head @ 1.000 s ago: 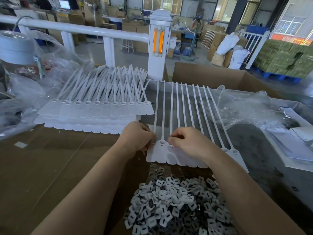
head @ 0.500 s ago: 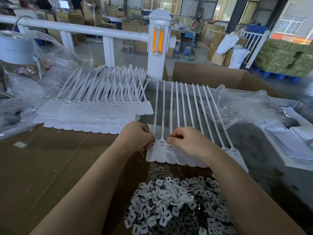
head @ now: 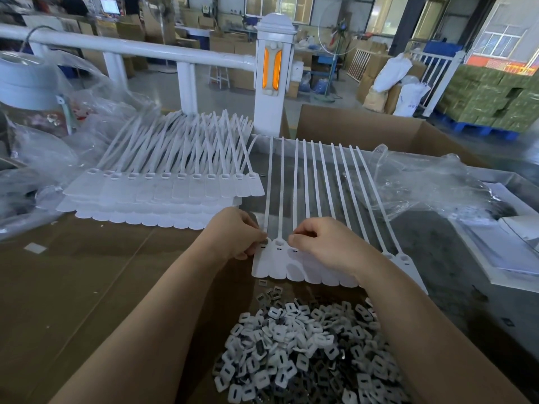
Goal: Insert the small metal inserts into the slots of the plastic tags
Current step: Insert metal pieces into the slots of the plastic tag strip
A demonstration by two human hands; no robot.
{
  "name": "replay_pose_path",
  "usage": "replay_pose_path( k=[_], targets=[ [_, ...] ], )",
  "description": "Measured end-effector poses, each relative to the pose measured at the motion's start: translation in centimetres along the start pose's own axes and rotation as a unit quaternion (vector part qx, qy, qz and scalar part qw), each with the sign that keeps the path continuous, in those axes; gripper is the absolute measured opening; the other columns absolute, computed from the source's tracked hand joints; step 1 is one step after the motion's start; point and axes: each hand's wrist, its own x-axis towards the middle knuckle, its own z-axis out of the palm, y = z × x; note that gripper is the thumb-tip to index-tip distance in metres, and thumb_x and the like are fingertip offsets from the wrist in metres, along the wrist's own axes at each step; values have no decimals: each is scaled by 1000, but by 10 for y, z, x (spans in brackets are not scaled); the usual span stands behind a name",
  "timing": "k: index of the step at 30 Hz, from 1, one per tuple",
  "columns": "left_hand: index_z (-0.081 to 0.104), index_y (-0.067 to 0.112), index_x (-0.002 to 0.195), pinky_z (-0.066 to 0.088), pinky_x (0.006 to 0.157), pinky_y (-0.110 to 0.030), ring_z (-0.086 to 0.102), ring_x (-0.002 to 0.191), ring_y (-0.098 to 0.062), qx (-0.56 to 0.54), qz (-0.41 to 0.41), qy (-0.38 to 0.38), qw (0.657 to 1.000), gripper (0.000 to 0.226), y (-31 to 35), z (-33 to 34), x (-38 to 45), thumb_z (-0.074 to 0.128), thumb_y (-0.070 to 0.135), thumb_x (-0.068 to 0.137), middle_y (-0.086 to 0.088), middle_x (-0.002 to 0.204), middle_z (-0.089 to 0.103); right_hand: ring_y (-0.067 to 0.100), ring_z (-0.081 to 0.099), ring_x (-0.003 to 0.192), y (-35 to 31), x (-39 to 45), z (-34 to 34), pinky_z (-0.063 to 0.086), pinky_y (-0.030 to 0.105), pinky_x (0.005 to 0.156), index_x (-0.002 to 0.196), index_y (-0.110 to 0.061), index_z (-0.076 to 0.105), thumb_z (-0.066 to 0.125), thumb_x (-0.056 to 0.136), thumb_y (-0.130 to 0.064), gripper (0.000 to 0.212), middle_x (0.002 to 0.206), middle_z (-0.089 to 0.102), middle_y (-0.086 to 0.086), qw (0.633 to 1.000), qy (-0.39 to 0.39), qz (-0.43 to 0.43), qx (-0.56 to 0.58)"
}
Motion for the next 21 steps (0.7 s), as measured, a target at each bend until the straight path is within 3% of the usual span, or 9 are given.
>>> replay_pose_path(
  k=[21],
  targets=[
    [65, 15, 78, 41, 40, -12, 56, 47, -6, -12, -15, -12, 1000, 13, 3, 0, 3, 75, 18, 86, 0, 62, 65, 3, 58, 81, 5, 1, -2, 37, 21, 61, 98, -26, 65, 58, 98, -38, 14, 90, 63, -12, 1000, -3, 1, -1]
  ],
)
